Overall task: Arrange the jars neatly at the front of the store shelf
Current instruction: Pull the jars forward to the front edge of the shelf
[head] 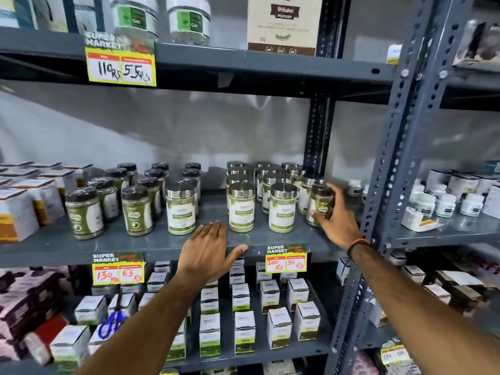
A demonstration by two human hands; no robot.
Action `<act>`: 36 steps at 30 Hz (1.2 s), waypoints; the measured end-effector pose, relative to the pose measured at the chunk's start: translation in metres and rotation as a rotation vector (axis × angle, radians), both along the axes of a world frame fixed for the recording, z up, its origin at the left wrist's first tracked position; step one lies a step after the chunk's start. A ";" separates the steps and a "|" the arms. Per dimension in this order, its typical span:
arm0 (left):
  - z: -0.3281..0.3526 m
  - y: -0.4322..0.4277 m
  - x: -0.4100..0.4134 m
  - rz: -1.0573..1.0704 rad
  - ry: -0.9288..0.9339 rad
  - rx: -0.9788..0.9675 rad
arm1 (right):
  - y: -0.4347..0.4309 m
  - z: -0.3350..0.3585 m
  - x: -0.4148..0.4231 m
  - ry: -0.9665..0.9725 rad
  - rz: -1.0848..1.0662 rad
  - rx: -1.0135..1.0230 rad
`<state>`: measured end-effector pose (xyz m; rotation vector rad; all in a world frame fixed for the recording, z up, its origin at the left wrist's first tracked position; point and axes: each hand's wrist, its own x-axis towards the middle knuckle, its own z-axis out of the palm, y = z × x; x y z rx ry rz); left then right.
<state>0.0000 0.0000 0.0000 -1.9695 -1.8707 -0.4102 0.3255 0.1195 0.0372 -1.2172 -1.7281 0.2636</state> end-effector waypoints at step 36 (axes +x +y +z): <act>0.063 -0.144 -0.226 0.208 -0.114 0.111 | -0.138 0.019 -0.280 0.001 0.508 0.151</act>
